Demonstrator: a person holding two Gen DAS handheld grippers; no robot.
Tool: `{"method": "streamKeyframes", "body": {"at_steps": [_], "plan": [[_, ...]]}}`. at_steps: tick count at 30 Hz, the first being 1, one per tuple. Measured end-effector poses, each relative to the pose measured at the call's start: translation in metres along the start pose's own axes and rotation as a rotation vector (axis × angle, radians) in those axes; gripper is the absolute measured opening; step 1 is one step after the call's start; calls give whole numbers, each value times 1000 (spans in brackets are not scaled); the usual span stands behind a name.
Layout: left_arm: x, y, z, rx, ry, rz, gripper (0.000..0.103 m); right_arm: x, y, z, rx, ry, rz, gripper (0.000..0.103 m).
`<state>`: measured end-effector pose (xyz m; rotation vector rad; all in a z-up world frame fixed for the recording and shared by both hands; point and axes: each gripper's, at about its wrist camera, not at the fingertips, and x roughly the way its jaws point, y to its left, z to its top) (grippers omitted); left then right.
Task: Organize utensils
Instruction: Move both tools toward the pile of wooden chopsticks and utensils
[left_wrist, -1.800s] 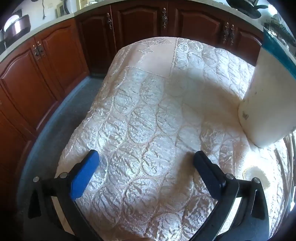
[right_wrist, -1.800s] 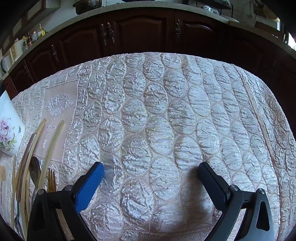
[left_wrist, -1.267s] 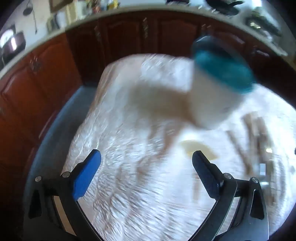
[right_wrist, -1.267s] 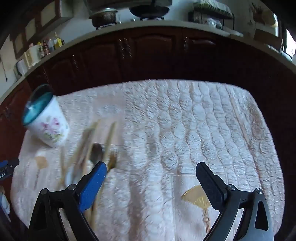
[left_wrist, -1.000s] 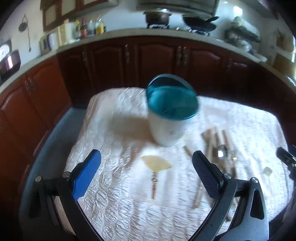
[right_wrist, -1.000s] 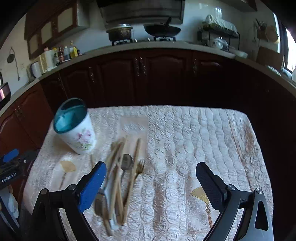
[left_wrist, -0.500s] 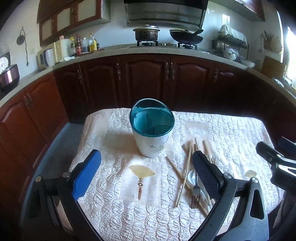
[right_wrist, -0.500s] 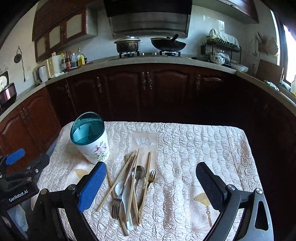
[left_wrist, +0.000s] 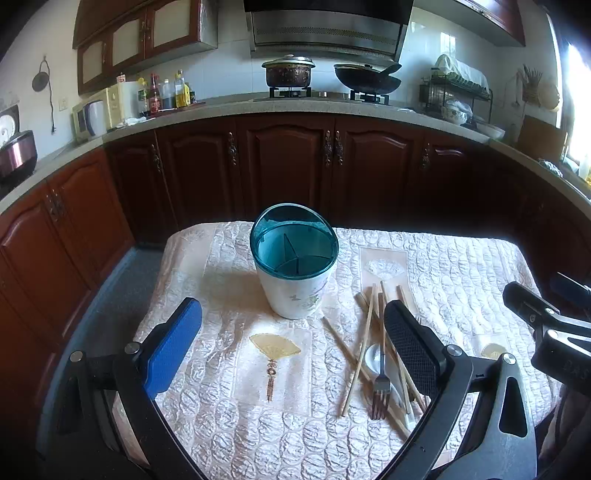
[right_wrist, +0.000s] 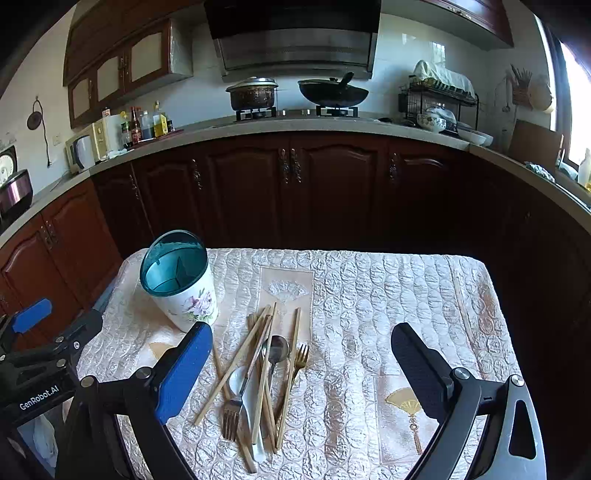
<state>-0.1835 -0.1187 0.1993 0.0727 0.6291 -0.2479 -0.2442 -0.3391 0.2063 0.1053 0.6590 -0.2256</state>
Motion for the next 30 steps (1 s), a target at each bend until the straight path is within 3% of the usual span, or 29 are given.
{"method": "streamKeyframes", "body": {"at_steps": [30], "plan": [[12,-11,-3,-2,40,-22,100,16,-10,-7,3,43,-24,97]]}}
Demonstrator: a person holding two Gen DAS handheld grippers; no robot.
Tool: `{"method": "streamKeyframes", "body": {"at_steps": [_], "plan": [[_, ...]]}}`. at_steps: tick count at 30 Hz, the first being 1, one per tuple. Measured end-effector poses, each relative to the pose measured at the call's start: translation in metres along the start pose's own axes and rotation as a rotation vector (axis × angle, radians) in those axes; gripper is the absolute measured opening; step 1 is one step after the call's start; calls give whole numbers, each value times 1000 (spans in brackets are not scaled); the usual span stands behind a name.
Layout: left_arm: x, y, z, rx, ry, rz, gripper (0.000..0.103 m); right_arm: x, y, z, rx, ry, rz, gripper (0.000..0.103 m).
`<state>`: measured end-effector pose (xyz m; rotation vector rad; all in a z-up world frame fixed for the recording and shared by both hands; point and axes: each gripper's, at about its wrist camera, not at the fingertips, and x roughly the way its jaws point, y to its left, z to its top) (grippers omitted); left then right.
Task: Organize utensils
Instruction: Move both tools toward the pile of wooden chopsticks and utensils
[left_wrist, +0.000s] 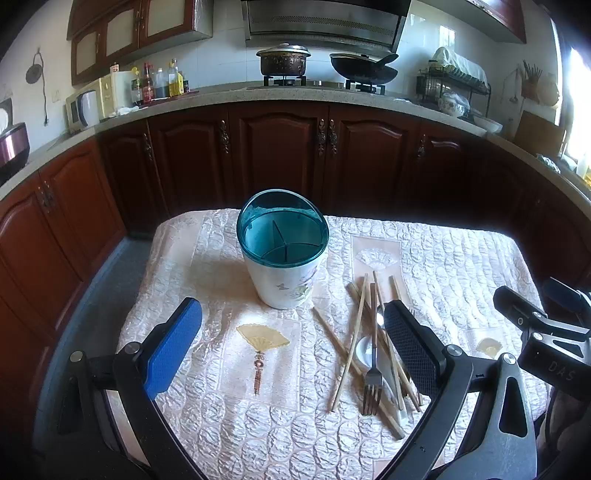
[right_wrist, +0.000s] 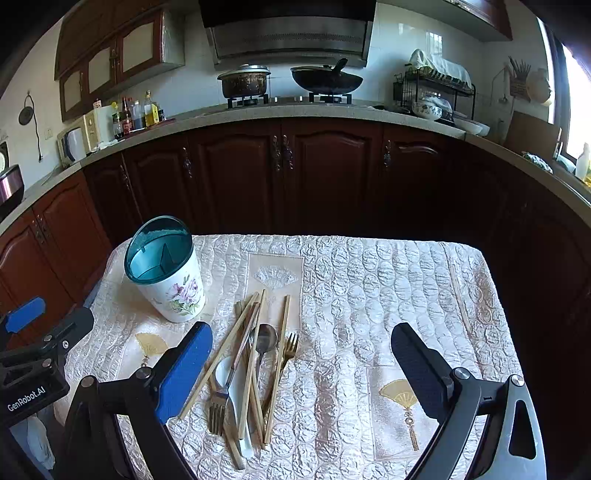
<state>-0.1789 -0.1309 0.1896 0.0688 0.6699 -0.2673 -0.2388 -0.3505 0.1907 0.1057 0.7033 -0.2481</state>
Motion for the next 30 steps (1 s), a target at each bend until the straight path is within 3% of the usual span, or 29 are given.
{"method": "streamKeyframes", "body": {"at_steps": [21,30], "plan": [[15,3,-3,-26,36,-18,100,18,-1,-4,-12,39,4,97],[39,17,-10,-71,99,-36,100,47,-9,-18,-14,108,31,97]]}}
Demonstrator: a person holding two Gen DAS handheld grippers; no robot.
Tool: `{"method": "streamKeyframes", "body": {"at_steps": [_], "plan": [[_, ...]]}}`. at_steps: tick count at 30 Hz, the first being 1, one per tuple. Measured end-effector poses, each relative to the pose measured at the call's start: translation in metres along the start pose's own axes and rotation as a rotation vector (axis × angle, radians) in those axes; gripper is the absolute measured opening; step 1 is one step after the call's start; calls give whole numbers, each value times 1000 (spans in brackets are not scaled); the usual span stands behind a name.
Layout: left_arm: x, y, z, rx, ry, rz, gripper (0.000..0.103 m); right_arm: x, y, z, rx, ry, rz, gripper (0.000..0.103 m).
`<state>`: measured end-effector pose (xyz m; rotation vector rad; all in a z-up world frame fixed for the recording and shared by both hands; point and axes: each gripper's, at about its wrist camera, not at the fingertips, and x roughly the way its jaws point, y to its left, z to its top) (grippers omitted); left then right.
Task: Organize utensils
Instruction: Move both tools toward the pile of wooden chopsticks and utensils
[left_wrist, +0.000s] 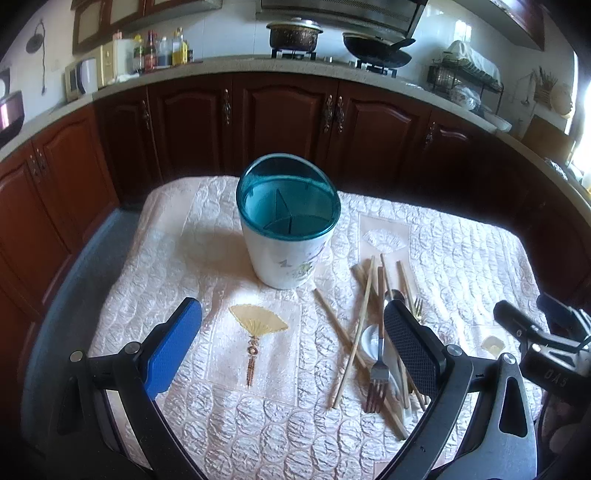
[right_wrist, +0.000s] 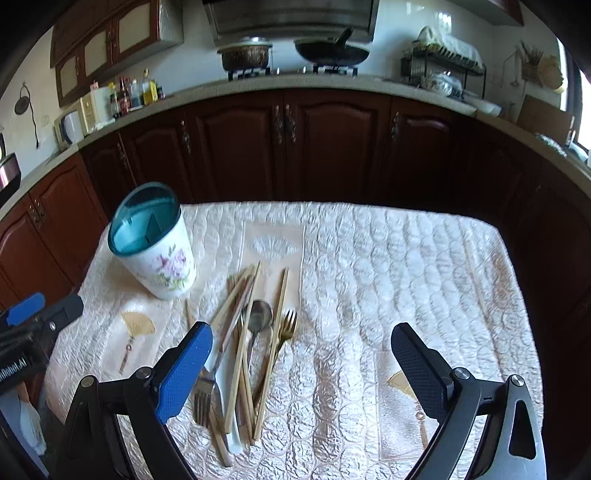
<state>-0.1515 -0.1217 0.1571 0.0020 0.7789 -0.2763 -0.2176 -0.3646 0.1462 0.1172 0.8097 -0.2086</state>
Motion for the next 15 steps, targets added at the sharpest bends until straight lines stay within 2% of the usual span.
{"method": "streamKeyframes", "body": {"at_steps": [6,8,10,13,15], "plan": [[22,0,-4,9,53,-30,95,31,-1,-8,-8,57,31,97],[29,-5,-4,31,72,-47,84,44,-3,-8,-12,76,49,91],[37,-11,-4,56,96,-63,81,57,-5,-6,-8,96,69,88],[49,-21,-2,89,109,-84,78,79,-9,1,-1,126,109,74],[59,-28,0,116,112,-86,74,93,-11,7,11,145,141,70]]}}
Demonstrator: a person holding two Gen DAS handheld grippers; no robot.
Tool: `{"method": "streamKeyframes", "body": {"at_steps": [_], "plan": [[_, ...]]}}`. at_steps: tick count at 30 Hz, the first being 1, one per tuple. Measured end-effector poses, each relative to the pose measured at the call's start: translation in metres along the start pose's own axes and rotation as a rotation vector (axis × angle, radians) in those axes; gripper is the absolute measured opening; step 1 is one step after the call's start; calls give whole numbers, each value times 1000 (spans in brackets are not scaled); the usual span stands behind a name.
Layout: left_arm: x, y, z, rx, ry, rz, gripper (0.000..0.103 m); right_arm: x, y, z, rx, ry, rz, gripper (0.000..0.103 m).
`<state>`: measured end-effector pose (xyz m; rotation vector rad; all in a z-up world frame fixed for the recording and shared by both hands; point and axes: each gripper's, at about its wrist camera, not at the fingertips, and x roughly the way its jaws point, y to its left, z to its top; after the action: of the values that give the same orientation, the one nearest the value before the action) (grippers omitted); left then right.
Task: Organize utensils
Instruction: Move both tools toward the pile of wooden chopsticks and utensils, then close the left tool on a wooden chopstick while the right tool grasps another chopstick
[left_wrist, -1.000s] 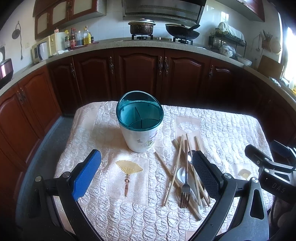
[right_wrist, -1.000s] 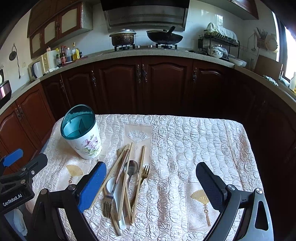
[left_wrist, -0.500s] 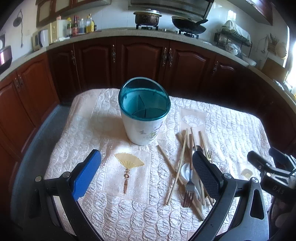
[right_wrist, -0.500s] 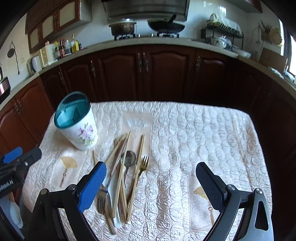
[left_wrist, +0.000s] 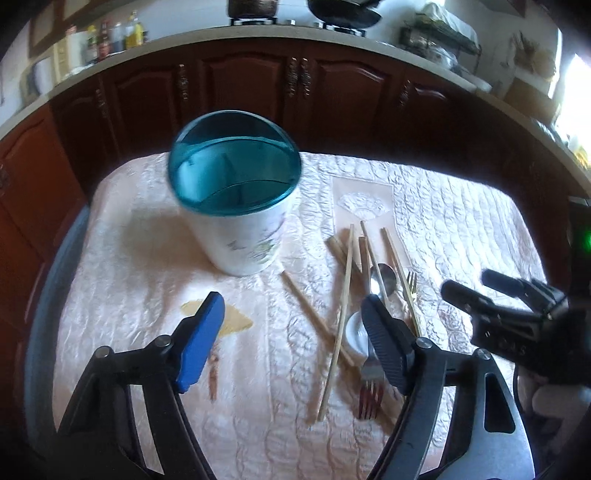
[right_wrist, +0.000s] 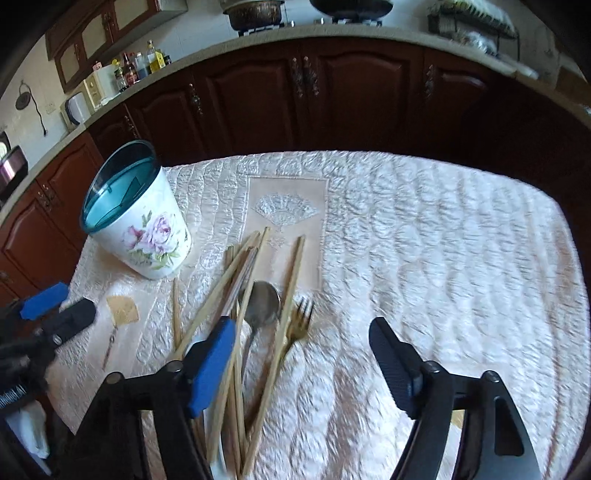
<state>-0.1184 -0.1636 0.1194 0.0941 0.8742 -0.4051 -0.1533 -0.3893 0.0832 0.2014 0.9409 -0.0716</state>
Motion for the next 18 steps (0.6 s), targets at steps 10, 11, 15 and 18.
{"method": "streamKeyframes", "body": {"at_steps": [10,11,15,18], "plan": [[71,-21,14,42,127,-49,54,64,-9,36,4,96,49,45],[78,-25,14,51,140,-49,54,70,-10,38,8,103,56,43],[98,-36,16,76,165,-34,53,91,-12,47,5,131,65,37],[110,-39,21,70,178,-26,53,101,-11,52,1,144,85,32]]}}
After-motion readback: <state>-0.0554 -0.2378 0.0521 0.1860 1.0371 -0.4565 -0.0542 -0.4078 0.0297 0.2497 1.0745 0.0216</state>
